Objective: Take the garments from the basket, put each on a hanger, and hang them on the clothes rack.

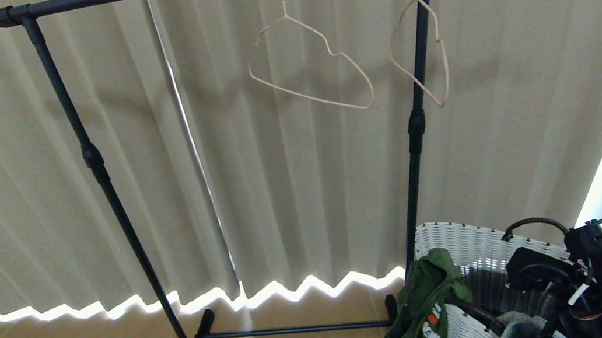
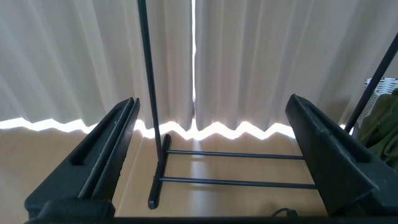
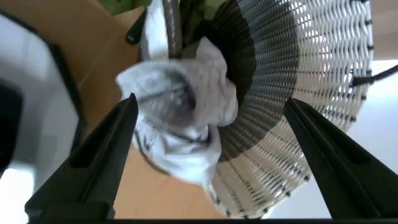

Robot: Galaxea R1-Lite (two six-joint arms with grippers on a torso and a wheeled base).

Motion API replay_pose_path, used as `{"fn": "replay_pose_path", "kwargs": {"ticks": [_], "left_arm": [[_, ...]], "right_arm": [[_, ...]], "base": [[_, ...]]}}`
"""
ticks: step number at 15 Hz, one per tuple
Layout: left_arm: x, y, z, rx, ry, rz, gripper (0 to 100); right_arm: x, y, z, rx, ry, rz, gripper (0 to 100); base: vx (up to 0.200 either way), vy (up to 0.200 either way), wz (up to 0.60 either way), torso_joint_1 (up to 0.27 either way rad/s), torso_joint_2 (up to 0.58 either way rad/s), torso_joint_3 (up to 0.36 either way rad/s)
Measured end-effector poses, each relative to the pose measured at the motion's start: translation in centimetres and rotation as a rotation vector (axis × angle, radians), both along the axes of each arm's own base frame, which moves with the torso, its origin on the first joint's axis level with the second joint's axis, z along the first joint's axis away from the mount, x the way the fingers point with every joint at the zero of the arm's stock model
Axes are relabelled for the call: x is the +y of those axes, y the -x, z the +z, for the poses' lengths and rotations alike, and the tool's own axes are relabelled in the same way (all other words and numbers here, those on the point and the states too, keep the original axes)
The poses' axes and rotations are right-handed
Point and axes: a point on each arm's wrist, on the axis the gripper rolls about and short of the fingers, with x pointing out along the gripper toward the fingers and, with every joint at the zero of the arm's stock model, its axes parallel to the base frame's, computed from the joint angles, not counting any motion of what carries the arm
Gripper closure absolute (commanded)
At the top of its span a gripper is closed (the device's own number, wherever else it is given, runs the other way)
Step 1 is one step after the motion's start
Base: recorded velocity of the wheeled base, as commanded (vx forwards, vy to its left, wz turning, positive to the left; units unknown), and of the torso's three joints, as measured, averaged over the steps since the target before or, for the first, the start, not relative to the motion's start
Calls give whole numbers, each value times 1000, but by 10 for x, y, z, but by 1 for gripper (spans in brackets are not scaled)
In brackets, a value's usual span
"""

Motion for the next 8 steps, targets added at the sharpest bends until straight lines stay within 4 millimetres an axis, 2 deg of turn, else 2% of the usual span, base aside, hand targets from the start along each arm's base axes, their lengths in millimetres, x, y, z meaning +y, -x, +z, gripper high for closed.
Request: {"fn": "replay_pose_path", "kwargs": {"ticks": [3, 8], "left_arm": [[0, 0, 0, 0, 2, 0, 0], [0, 0, 0, 0, 2, 1, 0]], "right_arm": [[2, -16, -13, 31, 76, -39, 0], [-2, -29, -23, 56, 126, -84, 0]], "base": [[0, 0, 0, 0, 0, 0], [0, 0, 0, 0, 0, 0]]}}
